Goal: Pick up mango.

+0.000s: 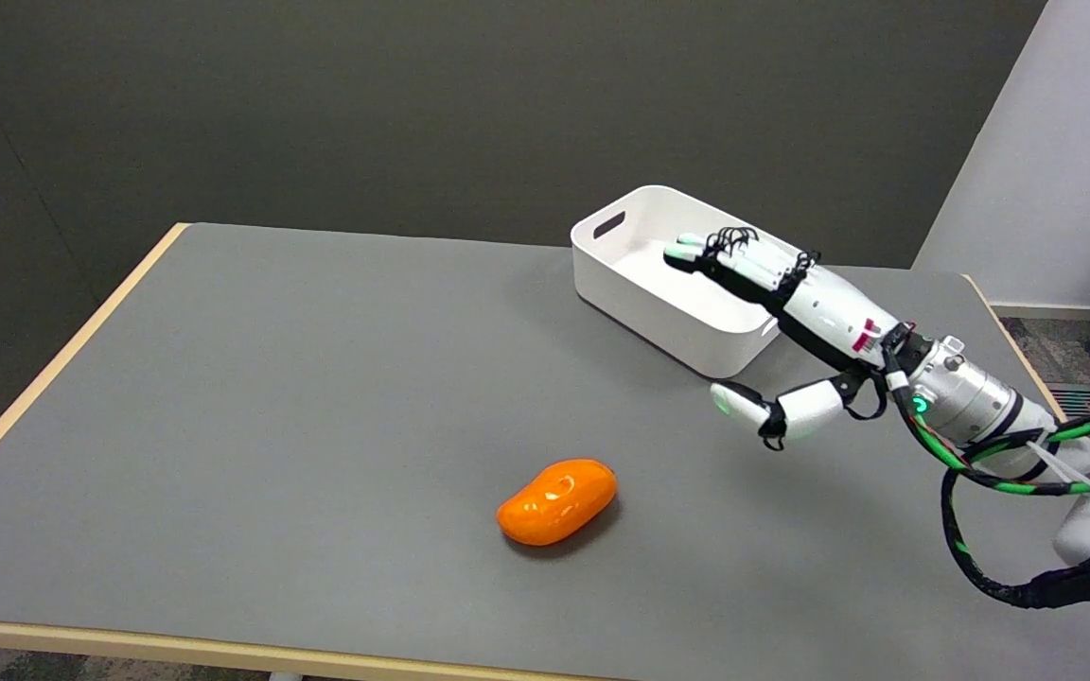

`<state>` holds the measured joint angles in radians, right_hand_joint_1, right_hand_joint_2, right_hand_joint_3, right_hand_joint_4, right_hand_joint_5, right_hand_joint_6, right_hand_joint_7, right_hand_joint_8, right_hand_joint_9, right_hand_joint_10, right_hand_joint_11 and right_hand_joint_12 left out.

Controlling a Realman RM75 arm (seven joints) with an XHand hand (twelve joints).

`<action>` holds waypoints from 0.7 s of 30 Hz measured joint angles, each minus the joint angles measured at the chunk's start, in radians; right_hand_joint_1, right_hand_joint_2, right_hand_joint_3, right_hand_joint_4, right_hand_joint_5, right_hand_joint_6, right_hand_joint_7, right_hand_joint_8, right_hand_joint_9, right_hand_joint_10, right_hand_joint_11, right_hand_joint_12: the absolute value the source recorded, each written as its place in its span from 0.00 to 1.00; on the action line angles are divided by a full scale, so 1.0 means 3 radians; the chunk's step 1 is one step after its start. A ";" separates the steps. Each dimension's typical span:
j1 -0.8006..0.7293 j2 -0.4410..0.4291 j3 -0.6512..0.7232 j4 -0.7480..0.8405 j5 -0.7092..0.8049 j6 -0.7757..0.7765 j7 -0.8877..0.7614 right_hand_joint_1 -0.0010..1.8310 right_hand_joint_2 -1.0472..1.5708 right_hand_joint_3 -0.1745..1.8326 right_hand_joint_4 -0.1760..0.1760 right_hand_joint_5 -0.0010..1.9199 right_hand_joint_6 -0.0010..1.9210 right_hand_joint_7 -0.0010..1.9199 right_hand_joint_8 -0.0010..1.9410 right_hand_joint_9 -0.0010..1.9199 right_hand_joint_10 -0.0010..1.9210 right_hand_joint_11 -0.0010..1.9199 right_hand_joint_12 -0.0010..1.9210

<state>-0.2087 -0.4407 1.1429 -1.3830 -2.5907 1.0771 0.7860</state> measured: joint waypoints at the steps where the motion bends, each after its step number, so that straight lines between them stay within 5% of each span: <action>1: 0.0016 0.0019 -0.0037 0.0023 -0.0005 0.0043 -0.0016 0.48 0.64 0.61 0.75 0.03 0.15 0.04 0.07 0.03 0.30 0.03 0.45; 4: 0.0061 0.0060 -0.0140 0.0096 -0.0022 0.0190 -0.0057 0.39 0.65 0.61 0.76 0.04 0.18 0.04 0.09 0.04 0.27 0.00 0.50; 21: 0.0246 -0.0238 -0.0472 0.0332 -0.0060 0.0541 -0.0252 0.38 0.65 0.62 0.80 0.09 0.24 0.09 0.17 0.09 0.29 0.04 0.54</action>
<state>-0.1348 -0.5121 1.0013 -1.2834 -2.6086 1.2395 0.7105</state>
